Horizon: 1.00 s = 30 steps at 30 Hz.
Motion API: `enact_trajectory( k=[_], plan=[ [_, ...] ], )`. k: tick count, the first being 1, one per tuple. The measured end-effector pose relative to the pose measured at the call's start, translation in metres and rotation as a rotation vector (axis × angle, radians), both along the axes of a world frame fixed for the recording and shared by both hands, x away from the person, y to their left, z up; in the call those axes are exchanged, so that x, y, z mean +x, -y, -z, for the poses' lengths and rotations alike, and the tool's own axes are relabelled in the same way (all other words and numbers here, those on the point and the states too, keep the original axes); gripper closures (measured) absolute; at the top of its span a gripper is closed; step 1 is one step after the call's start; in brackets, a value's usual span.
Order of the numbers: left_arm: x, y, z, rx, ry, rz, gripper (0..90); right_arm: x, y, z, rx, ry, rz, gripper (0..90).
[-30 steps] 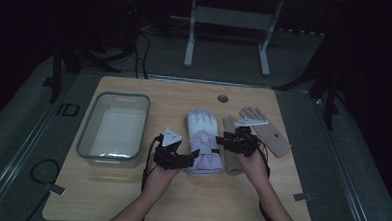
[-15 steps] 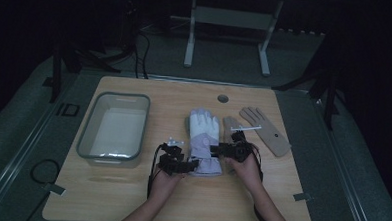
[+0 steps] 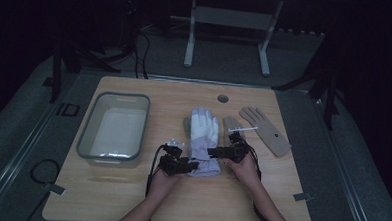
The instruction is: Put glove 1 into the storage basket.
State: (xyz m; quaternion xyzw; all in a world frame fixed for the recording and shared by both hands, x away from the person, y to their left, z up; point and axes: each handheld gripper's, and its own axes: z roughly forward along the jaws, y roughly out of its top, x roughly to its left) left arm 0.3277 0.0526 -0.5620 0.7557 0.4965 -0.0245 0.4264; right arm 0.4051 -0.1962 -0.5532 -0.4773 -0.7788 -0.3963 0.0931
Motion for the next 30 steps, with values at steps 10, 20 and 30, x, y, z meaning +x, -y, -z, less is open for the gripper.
enact_trajectory(
  k=[10, 20, 30],
  plan=[
    [0.006, -0.004, -0.009, -0.024, -0.052, 0.041, 73.3, -0.019, -0.013, -0.018, -0.134, 0.169, 0.005, 77.8],
    [0.014, -0.009, -0.047, 0.054, 0.009, 0.090, 74.7, -0.025, -0.023, -0.050, -0.147, 0.266, 0.050, 78.4],
    [0.016, -0.027, -0.076, 0.095, 0.056, 0.130, 74.8, -0.025, -0.044, -0.082, -0.168, 0.326, 0.028, 78.6]
  ],
)
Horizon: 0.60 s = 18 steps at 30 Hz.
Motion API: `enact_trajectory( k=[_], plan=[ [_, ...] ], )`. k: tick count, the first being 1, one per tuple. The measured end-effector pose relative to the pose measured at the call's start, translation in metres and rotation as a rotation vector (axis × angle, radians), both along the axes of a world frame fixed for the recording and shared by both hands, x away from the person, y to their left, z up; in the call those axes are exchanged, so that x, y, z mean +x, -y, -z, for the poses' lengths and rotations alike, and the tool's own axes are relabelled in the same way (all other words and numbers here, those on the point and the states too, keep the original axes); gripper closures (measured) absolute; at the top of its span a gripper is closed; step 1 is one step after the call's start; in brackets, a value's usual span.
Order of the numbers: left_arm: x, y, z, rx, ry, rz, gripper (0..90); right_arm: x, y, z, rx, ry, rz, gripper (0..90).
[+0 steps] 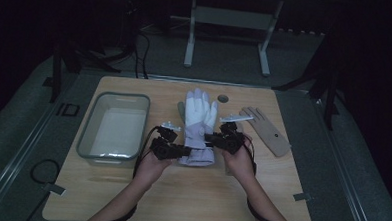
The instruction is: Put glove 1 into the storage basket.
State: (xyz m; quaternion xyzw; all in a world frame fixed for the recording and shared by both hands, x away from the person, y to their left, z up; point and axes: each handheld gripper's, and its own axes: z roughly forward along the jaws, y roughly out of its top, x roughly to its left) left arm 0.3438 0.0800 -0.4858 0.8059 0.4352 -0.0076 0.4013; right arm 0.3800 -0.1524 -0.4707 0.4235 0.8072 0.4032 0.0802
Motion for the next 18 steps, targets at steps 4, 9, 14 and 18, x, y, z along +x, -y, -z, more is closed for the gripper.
enact_trajectory(
  k=[4, 9, 14, 18],
  plan=[
    [0.002, -0.010, -0.010, 0.022, 0.012, 0.008, 74.9, 0.001, -0.010, -0.008, 0.006, 0.008, 0.001, 78.6],
    [0.004, -0.029, -0.021, 0.024, 0.016, 0.005, 75.0, 0.004, -0.031, -0.020, -0.008, 0.027, -0.006, 78.8],
    [0.005, -0.053, -0.032, 0.027, 0.028, 0.004, 75.0, 0.007, -0.052, -0.030, -0.013, 0.033, -0.021, 78.7],
    [0.004, -0.073, -0.042, 0.046, 0.034, 0.002, 75.0, 0.009, -0.073, -0.038, 0.003, 0.027, -0.028, 78.7]
  ],
)
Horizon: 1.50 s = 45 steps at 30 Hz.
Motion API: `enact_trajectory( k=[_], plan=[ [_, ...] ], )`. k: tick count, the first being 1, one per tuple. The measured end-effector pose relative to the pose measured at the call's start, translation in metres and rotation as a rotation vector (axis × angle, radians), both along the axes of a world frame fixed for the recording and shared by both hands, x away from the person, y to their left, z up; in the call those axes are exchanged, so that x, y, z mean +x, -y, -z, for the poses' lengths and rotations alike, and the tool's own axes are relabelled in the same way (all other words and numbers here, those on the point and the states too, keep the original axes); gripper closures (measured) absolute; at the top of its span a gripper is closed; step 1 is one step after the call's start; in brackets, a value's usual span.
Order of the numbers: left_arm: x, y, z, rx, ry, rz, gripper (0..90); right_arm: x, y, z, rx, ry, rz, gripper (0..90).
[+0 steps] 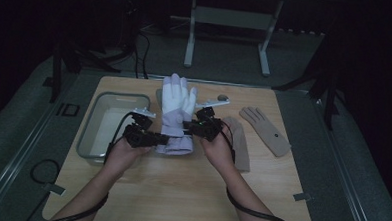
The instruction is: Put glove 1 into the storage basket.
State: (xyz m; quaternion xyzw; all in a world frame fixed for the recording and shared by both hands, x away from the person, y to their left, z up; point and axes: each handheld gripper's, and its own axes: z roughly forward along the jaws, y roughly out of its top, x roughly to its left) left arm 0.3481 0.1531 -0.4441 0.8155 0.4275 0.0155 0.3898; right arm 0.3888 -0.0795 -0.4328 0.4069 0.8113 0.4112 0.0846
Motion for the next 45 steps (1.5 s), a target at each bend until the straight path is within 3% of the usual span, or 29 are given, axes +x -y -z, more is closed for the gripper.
enact_trajectory(
  k=[3, 12, 19, 26, 30, 35, 41, 45],
  plan=[
    [-0.001, -0.010, -0.004, 0.008, -0.001, -0.005, 75.0, 0.000, -0.010, -0.002, -0.002, 0.004, -0.005, 78.7],
    [-0.005, -0.065, -0.012, 0.027, -0.011, -0.038, 75.0, 0.002, -0.067, -0.009, 0.014, -0.007, -0.027, 78.7],
    [-0.007, -0.101, -0.012, 0.078, -0.018, -0.043, 75.0, 0.003, -0.108, -0.005, 0.011, -0.016, -0.045, 78.7],
    [-0.008, -0.136, -0.011, 0.086, -0.045, -0.068, 75.1, 0.006, -0.145, 0.002, 0.035, -0.034, -0.062, 78.8],
    [-0.008, -0.152, -0.004, 0.096, -0.060, -0.075, 75.0, 0.008, -0.163, 0.010, 0.038, -0.063, -0.072, 78.8],
    [-0.005, -0.163, 0.013, 0.105, -0.091, -0.069, 75.0, 0.009, -0.178, 0.024, 0.008, -0.084, -0.070, 78.8],
    [-0.001, -0.165, 0.039, 0.077, -0.159, -0.067, 74.9, 0.015, -0.184, 0.046, -0.047, -0.171, -0.074, 78.7],
    [0.000, -0.164, 0.047, 0.079, -0.182, -0.071, 74.7, 0.016, -0.187, 0.052, -0.091, -0.192, -0.077, 78.6]
  ],
)
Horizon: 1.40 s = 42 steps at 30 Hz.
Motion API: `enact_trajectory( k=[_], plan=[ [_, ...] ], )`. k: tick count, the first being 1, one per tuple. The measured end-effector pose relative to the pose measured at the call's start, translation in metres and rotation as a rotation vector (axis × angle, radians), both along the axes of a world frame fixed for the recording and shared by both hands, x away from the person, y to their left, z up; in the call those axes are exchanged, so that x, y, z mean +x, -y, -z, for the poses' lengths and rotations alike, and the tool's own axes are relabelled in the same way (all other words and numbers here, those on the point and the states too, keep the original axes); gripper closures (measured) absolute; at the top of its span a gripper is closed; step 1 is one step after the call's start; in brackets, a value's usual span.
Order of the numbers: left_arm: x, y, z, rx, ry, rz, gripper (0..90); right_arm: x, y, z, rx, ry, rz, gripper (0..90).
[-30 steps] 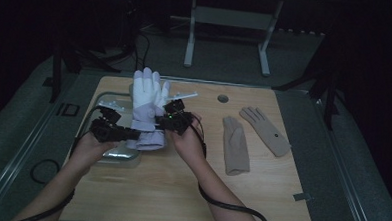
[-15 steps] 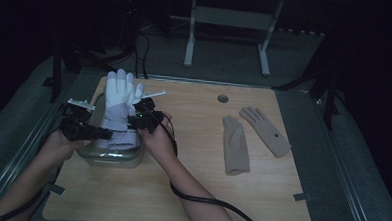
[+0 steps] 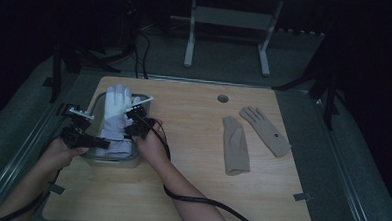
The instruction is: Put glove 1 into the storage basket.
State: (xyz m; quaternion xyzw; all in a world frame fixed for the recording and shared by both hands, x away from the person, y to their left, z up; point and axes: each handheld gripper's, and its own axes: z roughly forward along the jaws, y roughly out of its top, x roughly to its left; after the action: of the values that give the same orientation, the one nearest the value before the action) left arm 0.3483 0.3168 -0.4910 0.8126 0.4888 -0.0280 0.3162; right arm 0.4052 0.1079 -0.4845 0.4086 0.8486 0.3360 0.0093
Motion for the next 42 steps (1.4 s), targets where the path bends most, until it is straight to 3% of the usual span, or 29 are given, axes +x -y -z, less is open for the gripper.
enact_trajectory(
  k=[2, 6, 11, 14, 18, 19, 20, 21, 25, 28, 32, 35, 37, 38, 42],
  plan=[
    [0.003, 0.003, 0.005, 0.014, -0.026, -0.007, 74.4, 0.003, -0.001, 0.007, -0.034, -0.037, 0.005, 78.3],
    [0.003, 0.008, 0.005, 0.060, -0.035, -0.031, 71.1, 0.005, -0.002, 0.012, -0.040, -0.052, 0.004, 78.1],
    [-0.001, 0.017, 0.006, 0.141, 0.012, -0.052, 60.6, 0.004, -0.005, 0.013, -0.060, -0.046, 0.005, 76.6],
    [-0.003, 0.018, 0.007, 0.135, 0.043, -0.083, 57.2, 0.004, -0.006, 0.013, -0.063, -0.050, -0.003, 72.6],
    [-0.006, 0.017, 0.006, 0.121, 0.060, -0.100, 50.7, 0.005, -0.006, 0.010, -0.054, -0.047, -0.010, 65.3],
    [-0.009, 0.017, 0.004, 0.131, 0.078, -0.118, 50.7, 0.005, -0.006, 0.008, -0.049, -0.032, -0.019, 59.1],
    [-0.010, 0.017, 0.003, 0.130, 0.082, -0.129, 44.6, 0.005, -0.004, 0.002, -0.050, 0.001, -0.023, 44.3],
    [-0.011, 0.015, 0.001, 0.129, 0.091, -0.142, 42.6, 0.005, -0.003, 0.000, -0.041, 0.005, -0.032, 42.1],
    [-0.019, 0.011, -0.008, 0.076, 0.132, -0.192, 32.2, 0.006, 0.004, -0.009, -0.008, 0.028, -0.051, 29.2],
    [-0.025, 0.014, -0.014, 0.039, 0.175, -0.210, 27.2, 0.003, 0.007, -0.017, -0.016, 0.040, -0.122, 19.1],
    [-0.030, 0.023, -0.022, -0.007, 0.220, -0.211, 23.8, 0.002, 0.015, -0.027, -0.002, 0.072, -0.130, 19.6],
    [-0.032, 0.032, -0.026, -0.009, 0.256, -0.197, 20.8, 0.001, 0.021, -0.033, -0.007, 0.099, -0.131, 18.3],
    [-0.031, 0.038, -0.028, -0.024, 0.261, -0.183, 20.1, 0.001, 0.024, -0.034, -0.004, 0.099, -0.131, 18.2],
    [-0.031, 0.041, -0.028, -0.035, 0.264, -0.177, 19.3, 0.001, 0.031, -0.037, -0.002, 0.070, -0.135, 21.1],
    [-0.031, 0.056, -0.031, -0.067, 0.287, -0.154, 18.9, 0.001, 0.045, -0.040, -0.009, 0.092, -0.134, 20.7]
  ],
)
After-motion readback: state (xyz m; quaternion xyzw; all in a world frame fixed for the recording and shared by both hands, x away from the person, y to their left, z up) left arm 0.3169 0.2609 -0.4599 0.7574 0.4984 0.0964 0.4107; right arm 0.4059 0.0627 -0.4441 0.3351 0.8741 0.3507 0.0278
